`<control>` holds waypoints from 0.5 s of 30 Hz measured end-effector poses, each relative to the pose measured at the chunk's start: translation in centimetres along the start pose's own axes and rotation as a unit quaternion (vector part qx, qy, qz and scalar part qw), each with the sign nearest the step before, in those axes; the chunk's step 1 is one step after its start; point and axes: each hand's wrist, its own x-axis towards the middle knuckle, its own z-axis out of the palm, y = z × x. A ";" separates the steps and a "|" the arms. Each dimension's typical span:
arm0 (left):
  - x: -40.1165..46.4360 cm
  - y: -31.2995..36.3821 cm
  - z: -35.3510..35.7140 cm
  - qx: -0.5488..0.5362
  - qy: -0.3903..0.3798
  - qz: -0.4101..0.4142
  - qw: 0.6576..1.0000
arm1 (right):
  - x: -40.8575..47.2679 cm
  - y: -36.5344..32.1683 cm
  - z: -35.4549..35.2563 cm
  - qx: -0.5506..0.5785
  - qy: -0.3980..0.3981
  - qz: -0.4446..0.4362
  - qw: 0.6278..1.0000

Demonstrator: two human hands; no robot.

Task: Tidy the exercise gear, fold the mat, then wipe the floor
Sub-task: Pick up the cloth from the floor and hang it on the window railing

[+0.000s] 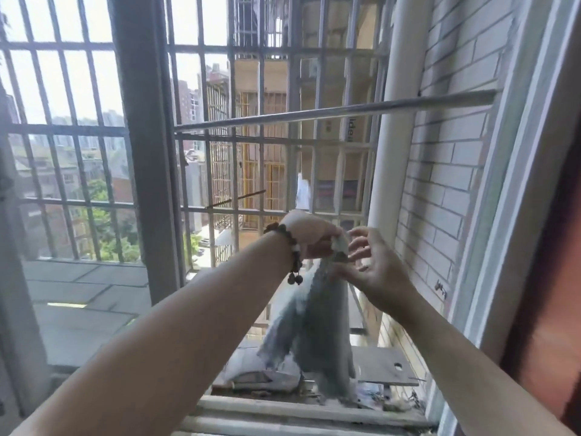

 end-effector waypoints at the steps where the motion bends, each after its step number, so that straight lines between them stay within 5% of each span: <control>1: 0.0 0.3 0.0 -0.010 -0.009 -0.003 1.000 | 0.1 -0.2 0.8 -0.018 -0.004 -0.009 1.000; 4: -0.5 1.4 -0.9 -0.024 -0.023 -0.008 0.999 | 1.2 -0.6 2.1 -0.039 0.089 -0.064 0.993; 7: -0.1 1.6 -3.1 0.082 0.019 0.034 0.996 | 3.0 -1.3 1.7 -0.025 0.130 -0.075 0.988; 15: -0.8 -2.3 -4.4 0.121 -0.030 0.180 0.976 | 7.7 -4.4 -0.7 -0.001 0.035 -0.016 0.999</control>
